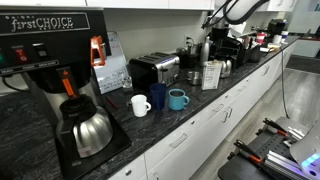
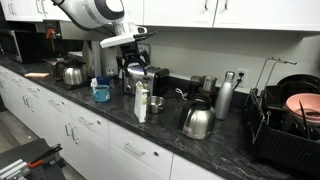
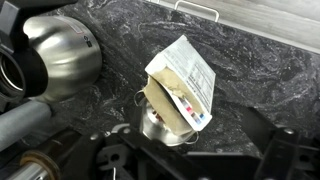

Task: Move the white box to the front of the toaster

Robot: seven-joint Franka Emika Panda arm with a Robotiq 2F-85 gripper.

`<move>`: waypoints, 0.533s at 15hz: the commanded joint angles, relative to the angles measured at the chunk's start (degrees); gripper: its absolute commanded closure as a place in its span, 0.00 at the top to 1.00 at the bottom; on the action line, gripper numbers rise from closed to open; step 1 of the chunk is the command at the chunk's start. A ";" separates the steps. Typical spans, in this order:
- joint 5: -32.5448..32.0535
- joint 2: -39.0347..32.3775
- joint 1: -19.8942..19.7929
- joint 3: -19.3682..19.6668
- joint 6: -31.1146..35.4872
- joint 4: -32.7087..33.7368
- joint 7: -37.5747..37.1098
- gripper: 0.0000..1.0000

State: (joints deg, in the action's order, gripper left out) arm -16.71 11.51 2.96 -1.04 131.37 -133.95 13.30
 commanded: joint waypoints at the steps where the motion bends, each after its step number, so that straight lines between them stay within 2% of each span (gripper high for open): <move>1: -0.74 -2.59 -0.11 1.10 1.55 0.97 10.09 1.00; 3: 0.51 -4.42 -0.21 1.91 2.16 1.82 15.02 1.00; 4: 0.11 -2.61 -0.28 1.07 1.37 0.27 10.63 1.00; 8: 0.15 -3.97 -0.33 1.50 1.64 1.23 13.40 1.00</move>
State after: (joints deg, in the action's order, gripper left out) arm -16.66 7.53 3.01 0.85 133.15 -132.80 26.63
